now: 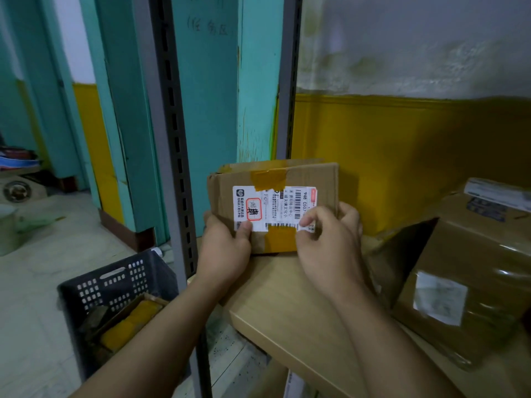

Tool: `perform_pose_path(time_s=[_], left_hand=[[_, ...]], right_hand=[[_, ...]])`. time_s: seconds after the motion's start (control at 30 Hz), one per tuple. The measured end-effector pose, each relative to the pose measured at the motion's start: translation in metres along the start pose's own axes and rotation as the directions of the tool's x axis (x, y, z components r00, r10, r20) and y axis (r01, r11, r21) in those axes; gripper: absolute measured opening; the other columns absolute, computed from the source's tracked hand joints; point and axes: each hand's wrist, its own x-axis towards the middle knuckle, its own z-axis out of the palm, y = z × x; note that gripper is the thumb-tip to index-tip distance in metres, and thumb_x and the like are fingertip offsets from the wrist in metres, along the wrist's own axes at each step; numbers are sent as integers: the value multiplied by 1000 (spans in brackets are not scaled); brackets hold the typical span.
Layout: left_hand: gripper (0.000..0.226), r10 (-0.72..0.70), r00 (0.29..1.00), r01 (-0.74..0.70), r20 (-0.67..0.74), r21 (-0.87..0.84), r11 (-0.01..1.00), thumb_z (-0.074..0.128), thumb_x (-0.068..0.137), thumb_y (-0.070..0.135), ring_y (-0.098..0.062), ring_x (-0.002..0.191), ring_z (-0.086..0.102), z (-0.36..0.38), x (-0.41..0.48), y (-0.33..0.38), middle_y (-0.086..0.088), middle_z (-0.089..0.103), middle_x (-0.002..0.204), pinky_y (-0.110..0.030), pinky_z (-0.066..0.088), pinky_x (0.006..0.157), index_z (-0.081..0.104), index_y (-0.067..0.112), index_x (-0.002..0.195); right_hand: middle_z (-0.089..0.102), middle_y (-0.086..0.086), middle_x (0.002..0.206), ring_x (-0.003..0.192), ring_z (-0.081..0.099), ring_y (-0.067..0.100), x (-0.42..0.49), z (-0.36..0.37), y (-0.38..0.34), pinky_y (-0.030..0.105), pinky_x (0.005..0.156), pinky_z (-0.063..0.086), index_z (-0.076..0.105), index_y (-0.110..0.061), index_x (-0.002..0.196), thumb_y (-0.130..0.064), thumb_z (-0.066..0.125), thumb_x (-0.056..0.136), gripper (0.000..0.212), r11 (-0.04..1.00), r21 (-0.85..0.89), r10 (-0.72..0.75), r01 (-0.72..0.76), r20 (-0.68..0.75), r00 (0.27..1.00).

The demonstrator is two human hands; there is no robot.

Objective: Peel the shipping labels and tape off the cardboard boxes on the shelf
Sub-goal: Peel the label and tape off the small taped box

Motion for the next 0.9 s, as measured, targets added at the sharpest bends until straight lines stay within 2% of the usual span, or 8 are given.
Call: perform_pose_path(time_s=[0.1, 0.2, 0.43, 0.63, 0.73, 0.8, 0.87, 0.9], left_hand=[[34, -16, 1000, 16, -21, -35, 999, 58, 98, 28, -22, 119, 57, -1, 2, -1, -1, 59, 129, -31, 44, 92, 37, 17, 123], [33, -29, 999, 27, -29, -56, 998, 59, 98, 28, -23, 120, 57, -2, 2, -1, -2, 59, 130, -35, 46, 96, 37, 18, 120], [39, -8, 1000, 7, -15, -55, 998, 58, 98, 28, -23, 120, 57, -3, 0, 1, -3, 60, 131, -34, 46, 94, 37, 14, 127], [33, 18, 1000, -18, 8, -47, 999, 59, 97, 30, -21, 119, 58, -4, -1, 1, -2, 59, 130, -31, 47, 89, 36, 20, 118], [38, 48, 999, -48, 1, -38, 998, 61, 96, 31, -23, 121, 56, -5, -1, 0, -4, 58, 131, -39, 48, 98, 38, 17, 124], [37, 63, 998, -63, -6, -37, 997, 61, 96, 30, -24, 120, 56, -6, -2, -1, -3, 58, 128, -42, 49, 99, 40, 16, 123], [34, 73, 997, -73, -9, -43, 996, 61, 96, 28, -22, 117, 56, -6, -2, -1, 0, 58, 123, -38, 47, 97, 41, 16, 120], [32, 77, 997, -77, -11, -44, 996, 61, 96, 26, -21, 115, 55, -6, -2, 0, 2, 57, 119, -35, 46, 95, 41, 16, 119]], right_hand=[[35, 3, 143, 130, 35, 19, 1, 0, -1, 31, 103, 40, 54, -28, 117, -11, 65, 83, 40, 995, 37, -85, 88, -77, 993], [39, -2, 140, 125, 42, 14, 0, 2, -2, 23, 93, 40, 50, -27, 127, -11, 65, 84, 48, 992, 53, -110, 119, -148, 983], [35, -1, 139, 121, 42, 15, 0, 4, -2, 39, 97, 49, 39, -37, 140, -15, 66, 84, 66, 996, 46, -67, 75, -155, 986], [32, 1, 141, 124, 38, 15, 3, -1, -3, 24, 97, 37, 43, -37, 139, -18, 64, 87, 59, 998, 14, -51, 53, -121, 991], [33, 0, 141, 125, 40, 16, 7, -3, -4, 23, 95, 39, 51, -30, 133, -18, 63, 88, 48, 999, 15, -48, 51, -174, 984], [34, 0, 142, 123, 44, 14, 10, -4, -4, 11, 88, 34, 56, -24, 126, -18, 62, 90, 38, 999, 30, -35, 42, -209, 977], [38, 3, 141, 115, 46, 8, 12, -4, -4, -7, 76, 25, 61, -17, 118, -16, 61, 91, 27, 998, 48, -26, 39, -246, 969], [41, 6, 139, 108, 44, 6, 14, -5, -4, -11, 71, 22, 63, -13, 113, -13, 62, 91, 21, 997, 63, -27, 46, -274, 961]])
